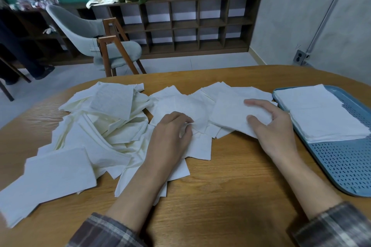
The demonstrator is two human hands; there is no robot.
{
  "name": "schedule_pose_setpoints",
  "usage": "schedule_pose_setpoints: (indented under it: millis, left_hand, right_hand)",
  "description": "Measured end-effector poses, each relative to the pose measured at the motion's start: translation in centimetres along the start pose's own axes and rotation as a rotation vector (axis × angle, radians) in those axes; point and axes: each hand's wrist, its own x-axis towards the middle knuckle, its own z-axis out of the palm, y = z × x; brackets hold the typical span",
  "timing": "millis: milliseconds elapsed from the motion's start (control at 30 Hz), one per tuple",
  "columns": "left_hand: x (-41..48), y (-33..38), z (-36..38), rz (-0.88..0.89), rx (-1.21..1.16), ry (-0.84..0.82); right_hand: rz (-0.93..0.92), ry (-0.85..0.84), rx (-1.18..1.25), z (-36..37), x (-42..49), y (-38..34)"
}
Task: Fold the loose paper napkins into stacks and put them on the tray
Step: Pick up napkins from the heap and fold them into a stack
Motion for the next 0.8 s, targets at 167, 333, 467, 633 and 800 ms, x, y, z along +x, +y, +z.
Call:
schedule_pose_setpoints:
  millis: [167, 333, 467, 633, 800]
  left_hand:
    - [0.0, 1.5, -1.0, 0.106, -0.057, 0.024]
    - [-0.3, 3.3, -1.8, 0.053, -0.356, -0.047]
    - [-0.3, 4.1, -2.6, -0.016, -0.527, -0.07]
    - [-0.2, 4.4, -3.1, -0.054, -0.628, -0.126]
    - [0.2, 3.6, -3.5, -0.198, -0.589, -0.108]
  right_hand:
    - [-0.046, -0.034, -0.024, 0.1, -0.1, 0.0]
    - [-0.143, -0.206, -0.016, 0.4, -0.9, -0.9]
    - [-0.196, -0.395, -0.037, 0.7, -1.8, -1.5]
    - [-0.16, -0.381, -0.044, 1.3, -2.0, -1.8]
    - [-0.021, -0.278, 0.15, 1.1, -1.6, -1.8]
